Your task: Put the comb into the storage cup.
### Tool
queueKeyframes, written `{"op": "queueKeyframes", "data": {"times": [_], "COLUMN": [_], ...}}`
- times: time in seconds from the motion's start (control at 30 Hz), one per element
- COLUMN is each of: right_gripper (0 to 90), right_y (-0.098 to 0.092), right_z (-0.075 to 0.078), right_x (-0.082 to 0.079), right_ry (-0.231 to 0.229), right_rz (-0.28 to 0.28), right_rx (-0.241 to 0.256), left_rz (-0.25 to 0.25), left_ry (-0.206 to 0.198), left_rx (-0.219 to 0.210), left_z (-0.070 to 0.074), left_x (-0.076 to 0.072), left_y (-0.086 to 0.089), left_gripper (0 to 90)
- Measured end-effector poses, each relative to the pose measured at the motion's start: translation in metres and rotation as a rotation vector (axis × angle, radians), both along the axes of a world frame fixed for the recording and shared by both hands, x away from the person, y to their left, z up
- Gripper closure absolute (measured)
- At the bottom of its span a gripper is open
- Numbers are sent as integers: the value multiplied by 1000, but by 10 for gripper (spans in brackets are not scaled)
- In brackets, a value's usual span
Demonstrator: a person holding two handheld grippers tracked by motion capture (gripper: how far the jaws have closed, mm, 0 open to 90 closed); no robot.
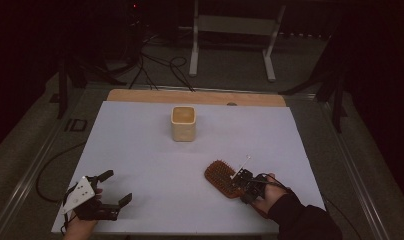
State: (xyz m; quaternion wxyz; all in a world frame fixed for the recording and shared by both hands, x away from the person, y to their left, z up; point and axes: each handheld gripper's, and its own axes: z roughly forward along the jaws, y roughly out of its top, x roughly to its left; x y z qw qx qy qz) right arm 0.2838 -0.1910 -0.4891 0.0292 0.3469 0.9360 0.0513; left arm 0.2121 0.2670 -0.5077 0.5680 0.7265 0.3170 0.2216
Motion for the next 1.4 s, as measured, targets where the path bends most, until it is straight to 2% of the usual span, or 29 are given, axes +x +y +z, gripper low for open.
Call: {"op": "queueKeyframes", "data": {"times": [0.1,0.17,0.57,0.83,1.03,1.1,1.37,1.4], "right_gripper": [731,732,734,735,734,734,734,734], "right_y": [-3,-6,-15,-18,-18,-17,-18,-18], "right_z": [0,-1,-1,7,13,13,16,17], "right_x": [-2,-5,-18,-17,-12,-11,-10,-10], "right_ry": [-6,-29,-168,-264,-289,-312,-388,-380], "right_rz": [-17,-6,-43,-53,-67,-75,-73,-66], "right_rx": [29,43,135,209,257,274,411,423], "left_rz": [-1,1,8,7,7,8,4,3], "left_ry": [4,6,16,17,20,22,46,48], "left_rx": [2,-3,5,3,5,5,-1,3], "left_z": [0,-1,-2,-2,-2,-2,0,1], "left_x": [0,1,2,3,3,3,4,5], "left_y": [0,0,-1,-1,-1,-2,-6,-7], "left_gripper": [1,1,1,1,0,1,1,1]}}
